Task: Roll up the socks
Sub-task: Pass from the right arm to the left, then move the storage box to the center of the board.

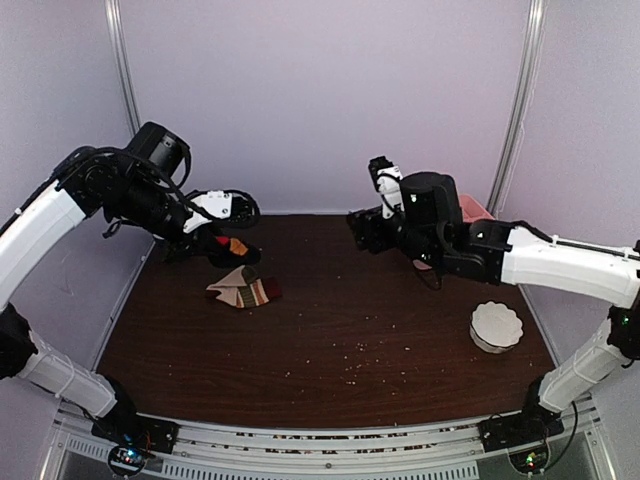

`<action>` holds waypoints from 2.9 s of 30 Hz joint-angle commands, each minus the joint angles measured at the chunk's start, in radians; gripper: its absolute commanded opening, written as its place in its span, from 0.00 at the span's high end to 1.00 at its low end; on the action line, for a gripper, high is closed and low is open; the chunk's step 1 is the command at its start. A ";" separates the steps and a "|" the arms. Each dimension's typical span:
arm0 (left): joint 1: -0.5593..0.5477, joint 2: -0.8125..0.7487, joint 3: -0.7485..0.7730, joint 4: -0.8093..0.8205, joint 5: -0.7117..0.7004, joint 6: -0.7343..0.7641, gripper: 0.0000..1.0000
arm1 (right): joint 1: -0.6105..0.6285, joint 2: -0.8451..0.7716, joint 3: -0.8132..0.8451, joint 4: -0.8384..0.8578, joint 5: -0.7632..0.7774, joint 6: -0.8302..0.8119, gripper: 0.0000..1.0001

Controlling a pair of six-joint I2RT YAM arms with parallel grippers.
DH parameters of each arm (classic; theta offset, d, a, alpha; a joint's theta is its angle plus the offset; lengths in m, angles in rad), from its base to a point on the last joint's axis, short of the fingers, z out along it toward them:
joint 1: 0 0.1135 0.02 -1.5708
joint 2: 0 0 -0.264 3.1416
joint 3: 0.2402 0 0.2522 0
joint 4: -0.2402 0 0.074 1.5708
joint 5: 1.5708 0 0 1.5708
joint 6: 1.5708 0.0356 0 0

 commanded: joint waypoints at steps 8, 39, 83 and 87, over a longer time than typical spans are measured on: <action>0.135 0.140 -0.014 -0.016 0.055 -0.011 1.00 | -0.571 0.403 0.361 -0.656 -0.139 0.258 0.33; 0.149 0.196 -0.015 -0.033 0.123 -0.018 1.00 | -0.738 0.871 0.838 -0.831 -0.316 0.127 0.58; 0.150 0.114 -0.065 -0.049 0.128 -0.089 1.00 | -0.082 0.782 0.534 -0.089 -0.432 1.061 0.82; 0.153 0.140 -0.074 -0.041 0.167 -0.113 1.00 | -0.088 0.754 0.555 -0.127 -0.381 1.032 0.54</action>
